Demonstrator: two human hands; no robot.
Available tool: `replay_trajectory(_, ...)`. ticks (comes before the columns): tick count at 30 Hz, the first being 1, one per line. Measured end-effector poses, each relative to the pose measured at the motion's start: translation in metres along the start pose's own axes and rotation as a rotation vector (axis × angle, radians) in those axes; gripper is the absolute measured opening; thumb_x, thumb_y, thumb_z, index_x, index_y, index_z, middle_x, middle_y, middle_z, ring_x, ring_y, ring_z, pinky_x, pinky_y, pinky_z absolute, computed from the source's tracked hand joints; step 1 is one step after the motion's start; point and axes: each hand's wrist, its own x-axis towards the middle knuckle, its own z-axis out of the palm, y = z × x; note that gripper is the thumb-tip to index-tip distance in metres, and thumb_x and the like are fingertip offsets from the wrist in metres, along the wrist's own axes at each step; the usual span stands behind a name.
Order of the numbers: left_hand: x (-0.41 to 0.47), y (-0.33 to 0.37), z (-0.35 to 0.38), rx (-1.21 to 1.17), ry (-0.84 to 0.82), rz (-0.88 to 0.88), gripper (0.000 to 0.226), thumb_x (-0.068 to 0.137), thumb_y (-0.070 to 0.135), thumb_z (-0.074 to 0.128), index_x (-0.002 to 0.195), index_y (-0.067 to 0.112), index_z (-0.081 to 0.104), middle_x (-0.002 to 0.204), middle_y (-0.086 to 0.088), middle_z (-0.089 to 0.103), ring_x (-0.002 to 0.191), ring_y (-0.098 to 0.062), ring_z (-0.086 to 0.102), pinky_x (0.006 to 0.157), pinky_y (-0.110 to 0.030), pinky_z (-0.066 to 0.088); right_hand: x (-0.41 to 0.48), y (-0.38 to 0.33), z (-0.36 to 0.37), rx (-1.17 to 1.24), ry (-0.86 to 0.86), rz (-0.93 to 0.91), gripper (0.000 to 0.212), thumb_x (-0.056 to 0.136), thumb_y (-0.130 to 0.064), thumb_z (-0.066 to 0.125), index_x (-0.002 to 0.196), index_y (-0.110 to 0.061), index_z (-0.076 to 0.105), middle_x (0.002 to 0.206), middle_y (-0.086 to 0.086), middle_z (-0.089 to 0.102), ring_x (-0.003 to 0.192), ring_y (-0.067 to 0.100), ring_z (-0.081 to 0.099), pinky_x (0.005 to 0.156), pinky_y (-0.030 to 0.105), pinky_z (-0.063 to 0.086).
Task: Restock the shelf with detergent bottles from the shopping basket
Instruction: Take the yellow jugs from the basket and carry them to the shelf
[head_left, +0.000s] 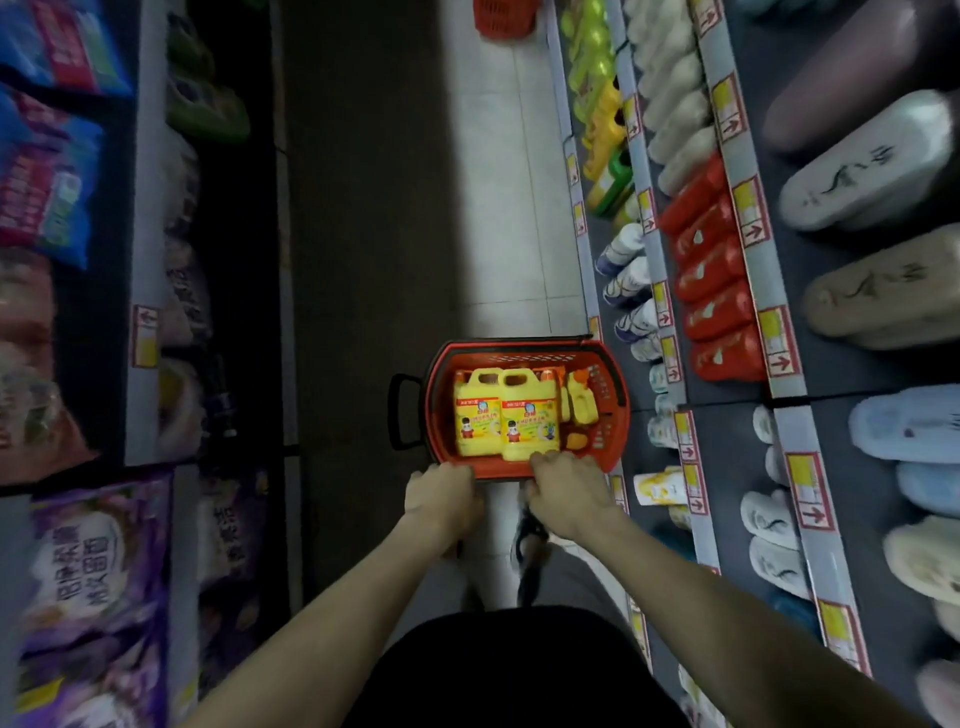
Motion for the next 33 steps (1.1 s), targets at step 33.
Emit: replay_trajectory(33,0.381,0.046,0.178,-0.939,0.049,-0.575,0.058,0.097,0.028,0.061,0.151,0.014,0.046,0.114,-0.006,0.066,0.107,-0.033,0.065,0.082,-0.034,0.047,0.338,0.161,0.225,1.122,-0.311,0.685,0.048,0.091,-0.037,0.077,0.128,-0.010,0.065,0.121,0.008,0.070,0.101,0.027,0.064,0.079,0.029,0.044)
